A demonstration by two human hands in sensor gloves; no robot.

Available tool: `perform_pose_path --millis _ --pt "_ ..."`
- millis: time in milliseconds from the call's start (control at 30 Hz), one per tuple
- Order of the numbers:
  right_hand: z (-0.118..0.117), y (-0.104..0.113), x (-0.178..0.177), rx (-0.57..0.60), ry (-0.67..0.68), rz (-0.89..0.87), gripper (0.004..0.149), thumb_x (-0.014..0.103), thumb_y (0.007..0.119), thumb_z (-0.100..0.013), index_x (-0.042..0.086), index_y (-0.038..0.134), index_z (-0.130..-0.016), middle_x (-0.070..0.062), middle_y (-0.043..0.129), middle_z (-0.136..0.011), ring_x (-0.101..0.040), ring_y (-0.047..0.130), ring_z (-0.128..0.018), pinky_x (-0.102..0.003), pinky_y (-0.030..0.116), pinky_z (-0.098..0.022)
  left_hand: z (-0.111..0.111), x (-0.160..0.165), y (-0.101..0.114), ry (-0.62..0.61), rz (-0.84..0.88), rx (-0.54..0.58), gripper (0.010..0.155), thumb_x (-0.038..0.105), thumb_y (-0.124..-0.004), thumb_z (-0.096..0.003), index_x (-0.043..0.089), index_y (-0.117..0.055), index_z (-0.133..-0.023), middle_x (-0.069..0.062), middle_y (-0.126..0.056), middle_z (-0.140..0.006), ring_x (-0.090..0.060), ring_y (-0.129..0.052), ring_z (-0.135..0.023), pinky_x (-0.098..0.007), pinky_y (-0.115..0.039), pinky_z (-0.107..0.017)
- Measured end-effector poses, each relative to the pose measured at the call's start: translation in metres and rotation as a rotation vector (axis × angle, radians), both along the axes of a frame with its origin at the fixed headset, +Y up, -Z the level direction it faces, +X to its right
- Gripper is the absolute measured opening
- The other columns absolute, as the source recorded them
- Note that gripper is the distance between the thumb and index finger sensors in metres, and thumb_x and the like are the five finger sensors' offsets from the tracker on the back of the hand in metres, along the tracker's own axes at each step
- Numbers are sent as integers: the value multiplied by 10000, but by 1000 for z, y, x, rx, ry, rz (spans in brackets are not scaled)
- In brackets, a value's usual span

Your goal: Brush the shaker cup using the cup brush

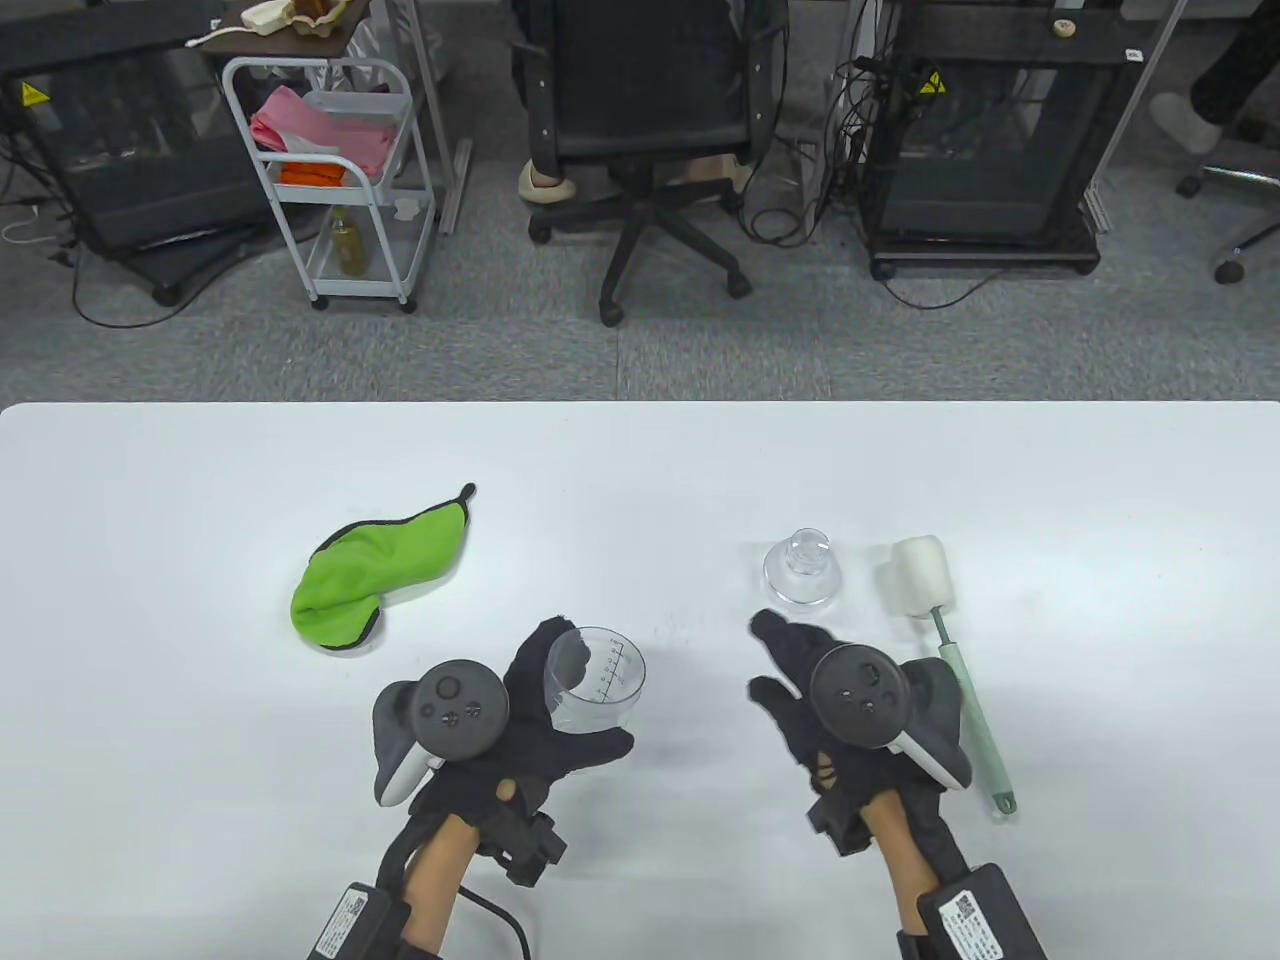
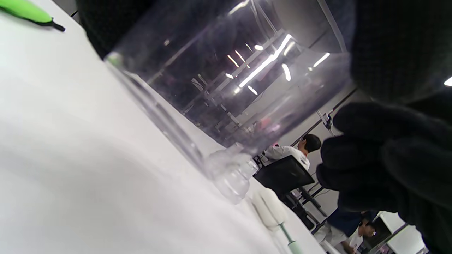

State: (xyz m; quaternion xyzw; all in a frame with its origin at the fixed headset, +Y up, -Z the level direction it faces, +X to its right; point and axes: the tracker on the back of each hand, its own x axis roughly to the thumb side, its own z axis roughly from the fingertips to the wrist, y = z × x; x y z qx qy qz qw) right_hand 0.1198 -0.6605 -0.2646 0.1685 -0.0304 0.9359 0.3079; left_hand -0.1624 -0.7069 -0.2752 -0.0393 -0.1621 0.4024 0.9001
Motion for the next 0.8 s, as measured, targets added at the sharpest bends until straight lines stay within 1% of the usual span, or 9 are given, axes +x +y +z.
perform_pose_path --millis 133,200,300,400,467,567,667,733,800 --pt "9 -4 -31 -49 157 -85 627 407 798 -407 233 638 -987 -135 848 -932 -354 965 -751 -455 874 -528 3 6 2 6 130 -38 1122 642 -896 -334 108 -257 -1086 -168 -533 -1131 -403 -814 -1001 -556 -774 -612" --pt "10 -9 -34 -89 159 -167 718 420 796 -406 135 534 -1011 -193 777 -960 -376 937 -773 -463 862 -539 5 8 4 38 154 -48 1099 623 -878 -337 89 -270 -1082 -190 -536 -1126 -414 -816 -997 -546 -785 -610" --pt "5 -15 -29 -127 144 -254 772 460 797 -402 96 500 -1015 -239 736 -967 -411 907 -782 -476 848 -544 4 7 6 40 150 -35 1059 606 -876 -322 89 -337 -1073 -201 -593 -1094 -399 -862 -969 -514 -825 -595" --pt "0 -22 -24 -167 102 -286 877 518 802 -386 41 427 -1018 -288 677 -979 -441 875 -794 -487 835 -552 7 8 10 46 185 -16 897 556 -862 -347 139 -466 -1037 -150 -718 -1029 -356 -952 -893 -466 -885 -546" --pt "-2 -26 -22 -182 83 -319 966 570 814 -359 14 379 -1018 -315 642 -982 -463 850 -799 -506 818 -557 9 11 13 51 165 14 778 521 -852 -368 184 -541 -997 -93 -790 -970 -289 -1007 -834 -439 -912 -520" --pt "-5 -32 -18 -173 57 -394 1061 641 822 -320 9 331 -1016 -298 613 -987 -472 812 -820 -530 791 -573 11 16 18 46 168 60 597 445 -836 -402 242 -639 -928 -15 -883 -873 -197 -1073 -736 -416 -941 -487" --pt "-7 -36 -17 -191 64 -510 1093 636 879 -286 23 343 -1015 -295 603 -985 -502 784 -829 -570 764 -576 12 18 19 42 167 64 524 409 -824 -419 252 -668 -895 -4 -909 -820 -157 -1090 -684 -407 -946 -474" --pt "-9 -35 -16 -172 85 -494 1092 632 919 -275 36 380 -1013 -284 627 -977 -492 807 -819 -565 777 -569 11 17 18 47 177 41 430 340 -806 -460 260 -691 -867 7 -928 -777 -127 -1101 -641 -405 -947 -466" --pt "-9 -33 -15 -140 86 -447 1082 666 919 -281 45 414 -1008 -271 656 -962 -462 850 -794 -534 809 -556 11 15 17 23 183 31 421 336 -812 -463 259 -697 -861 8 -933 -770 -132 -1100 -635 -419 -937 -470"
